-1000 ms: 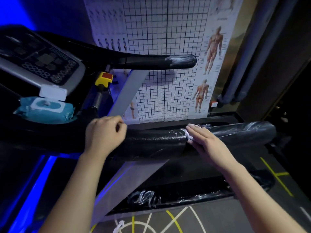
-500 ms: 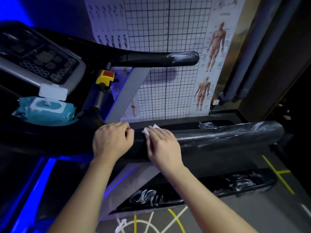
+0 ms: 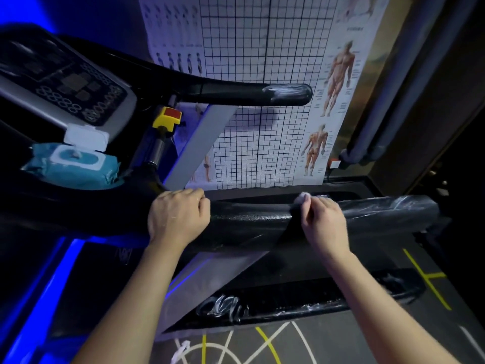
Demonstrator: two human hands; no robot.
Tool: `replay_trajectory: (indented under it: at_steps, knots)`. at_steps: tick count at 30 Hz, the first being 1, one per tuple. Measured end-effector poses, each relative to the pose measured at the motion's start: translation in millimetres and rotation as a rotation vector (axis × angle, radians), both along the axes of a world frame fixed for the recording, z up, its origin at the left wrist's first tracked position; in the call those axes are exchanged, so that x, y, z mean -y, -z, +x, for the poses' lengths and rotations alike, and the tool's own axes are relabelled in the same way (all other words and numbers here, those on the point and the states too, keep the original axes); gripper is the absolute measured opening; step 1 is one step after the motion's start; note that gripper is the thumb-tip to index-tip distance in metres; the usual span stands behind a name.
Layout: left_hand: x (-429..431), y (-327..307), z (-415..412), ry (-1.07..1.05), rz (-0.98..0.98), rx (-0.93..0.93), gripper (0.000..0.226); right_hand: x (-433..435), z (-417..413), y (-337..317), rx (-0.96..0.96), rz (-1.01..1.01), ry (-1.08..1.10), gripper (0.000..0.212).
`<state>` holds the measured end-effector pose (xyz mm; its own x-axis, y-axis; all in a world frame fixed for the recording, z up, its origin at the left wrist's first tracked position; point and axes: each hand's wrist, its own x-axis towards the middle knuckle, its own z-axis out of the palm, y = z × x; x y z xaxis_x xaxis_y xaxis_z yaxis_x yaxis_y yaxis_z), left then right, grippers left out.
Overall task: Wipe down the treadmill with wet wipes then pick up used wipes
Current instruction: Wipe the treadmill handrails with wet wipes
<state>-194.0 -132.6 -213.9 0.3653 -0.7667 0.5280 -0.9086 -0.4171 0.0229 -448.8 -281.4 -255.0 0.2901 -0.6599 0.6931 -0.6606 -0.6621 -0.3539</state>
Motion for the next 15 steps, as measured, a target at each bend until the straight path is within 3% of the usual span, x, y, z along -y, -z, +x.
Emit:
replay_trajectory:
  at_steps: [2,4,8,15]
  knots:
    - [-0.8,-0.5,0.3,-0.002,0.011,-0.004,0.035,-20.3,29.4,-16.2,0.112,0.055,0.016,0.04]
    - [-0.3,-0.9,1.9,-0.004,0.024,-0.003,0.036,-46.3,67.4,-26.0,0.114,0.062,-0.116,0.035]
    - [-1.0,-0.3,3.0,0.001,0.04,0.009,0.036,-84.0,118.3,-7.3,-0.115,0.005,-0.351,0.031]
    - [-4.2,-2.5,-0.8,-0.004,-0.007,-0.03,0.034,-33.8,42.0,5.9,-0.18,-0.085,-0.219,0.03]
